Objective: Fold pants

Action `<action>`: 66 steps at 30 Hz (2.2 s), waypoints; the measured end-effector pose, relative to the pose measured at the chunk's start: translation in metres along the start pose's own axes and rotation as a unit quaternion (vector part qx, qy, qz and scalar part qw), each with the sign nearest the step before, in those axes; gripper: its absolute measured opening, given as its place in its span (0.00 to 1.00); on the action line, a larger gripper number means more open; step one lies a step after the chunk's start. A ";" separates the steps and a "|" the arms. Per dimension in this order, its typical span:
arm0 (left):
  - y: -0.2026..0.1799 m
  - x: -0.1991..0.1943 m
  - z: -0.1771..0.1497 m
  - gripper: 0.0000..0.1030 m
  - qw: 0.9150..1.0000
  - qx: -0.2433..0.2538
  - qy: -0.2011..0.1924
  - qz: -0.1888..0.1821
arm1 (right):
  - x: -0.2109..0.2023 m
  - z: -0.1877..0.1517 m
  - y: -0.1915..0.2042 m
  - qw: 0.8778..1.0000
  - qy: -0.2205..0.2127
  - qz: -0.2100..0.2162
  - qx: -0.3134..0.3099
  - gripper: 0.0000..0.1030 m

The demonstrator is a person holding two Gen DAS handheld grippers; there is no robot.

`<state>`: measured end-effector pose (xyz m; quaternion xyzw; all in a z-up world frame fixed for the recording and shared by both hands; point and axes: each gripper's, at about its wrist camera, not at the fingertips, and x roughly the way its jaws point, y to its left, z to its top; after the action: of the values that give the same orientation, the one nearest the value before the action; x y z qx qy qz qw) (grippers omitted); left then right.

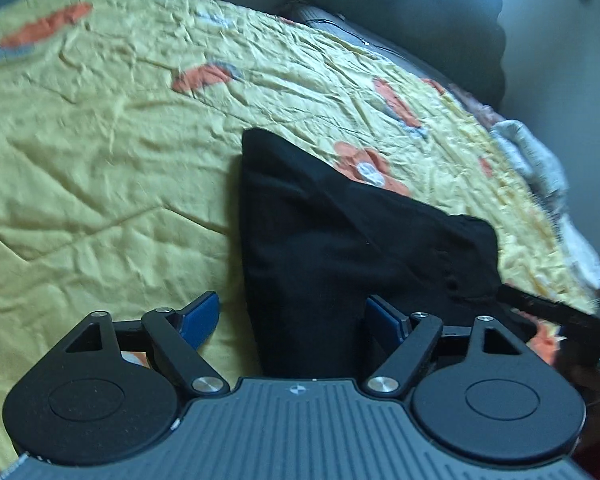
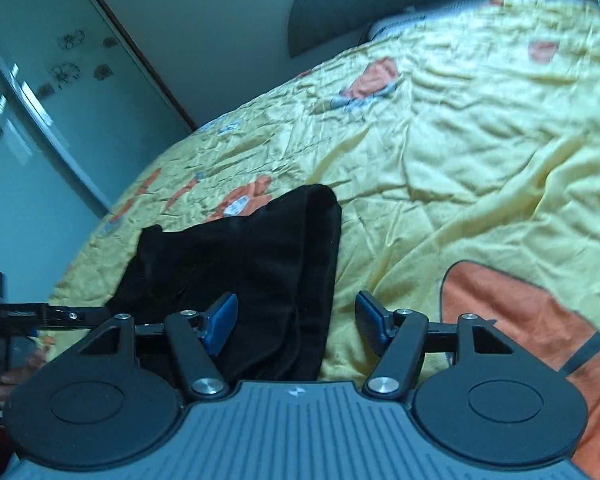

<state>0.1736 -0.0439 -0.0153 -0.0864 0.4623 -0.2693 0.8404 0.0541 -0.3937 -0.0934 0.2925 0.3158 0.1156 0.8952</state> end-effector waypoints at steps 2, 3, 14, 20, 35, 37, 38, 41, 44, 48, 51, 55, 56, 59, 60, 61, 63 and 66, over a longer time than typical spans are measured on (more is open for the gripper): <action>0.004 0.001 0.002 0.82 1.000 -0.003 0.004 -0.025 | 0.001 0.003 -0.004 1.000 0.009 0.019 0.006 0.64; 0.006 0.002 0.003 0.82 0.999 -0.005 0.007 -0.038 | 0.002 0.004 -0.007 0.999 0.016 0.030 0.008 0.64; 0.016 0.018 0.007 0.83 0.989 -0.053 0.023 -0.139 | 0.042 0.024 -0.020 0.981 0.075 0.171 0.048 0.65; 0.012 0.021 0.006 0.58 0.991 -0.070 0.008 -0.114 | 0.055 0.023 -0.002 0.990 0.058 0.124 0.024 0.39; -0.047 0.004 -0.009 0.22 0.993 0.075 -0.047 0.073 | 0.035 -0.003 0.062 0.996 -0.028 -0.029 -0.077 0.32; -0.060 0.003 -0.012 0.21 0.988 0.102 -0.056 0.099 | 0.035 -0.007 0.070 0.994 -0.038 -0.048 -0.089 0.31; -0.065 0.002 -0.014 0.21 0.986 0.111 -0.059 0.107 | 0.034 -0.008 0.073 0.993 -0.041 -0.054 -0.093 0.31; -0.073 -0.001 -0.015 0.21 0.983 0.125 -0.068 0.119 | 0.032 -0.007 0.078 0.993 -0.048 -0.059 -0.093 0.30; -0.076 -0.005 -0.014 0.21 0.982 0.128 -0.071 0.115 | 0.027 -0.006 0.081 0.992 -0.053 -0.058 -0.094 0.29; -0.075 -0.013 -0.010 0.21 0.982 0.129 -0.078 0.110 | 0.023 -0.002 0.091 0.992 -0.057 -0.060 -0.100 0.29; -0.073 -0.022 -0.006 0.21 0.980 0.132 -0.092 0.116 | 0.023 0.002 0.099 0.991 -0.060 -0.049 -0.105 0.29; -0.065 -0.031 0.003 0.21 0.978 0.127 -0.105 0.126 | 0.030 0.013 0.114 0.990 -0.062 -0.036 -0.121 0.29; -0.063 -0.033 0.006 0.21 0.978 0.126 -0.108 0.129 | 0.033 0.017 0.118 0.990 -0.062 -0.032 -0.125 0.29; -0.054 -0.038 0.016 0.21 0.975 0.124 -0.119 0.142 | 0.046 0.029 0.131 0.988 -0.062 -0.028 -0.142 0.29; -0.051 -0.039 0.019 0.21 0.974 0.123 -0.122 0.147 | 0.051 0.033 0.136 0.987 -0.061 -0.026 -0.147 0.29; -0.047 -0.040 0.024 0.21 0.973 0.122 -0.124 0.153 | 0.057 0.037 0.140 0.987 -0.061 -0.023 -0.150 0.29; -0.040 -0.040 0.032 0.21 0.971 0.119 -0.128 0.164 | 0.070 0.047 0.149 0.986 -0.060 -0.017 -0.156 0.29; -0.027 -0.040 0.045 0.21 0.969 0.111 -0.132 0.179 | 0.089 0.058 0.159 0.985 -0.059 -0.008 -0.164 0.29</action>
<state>0.1837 -0.0500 0.0493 0.0566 0.3227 -0.1507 0.9327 0.1566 -0.2575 -0.0064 0.1454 0.2410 0.1414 0.9491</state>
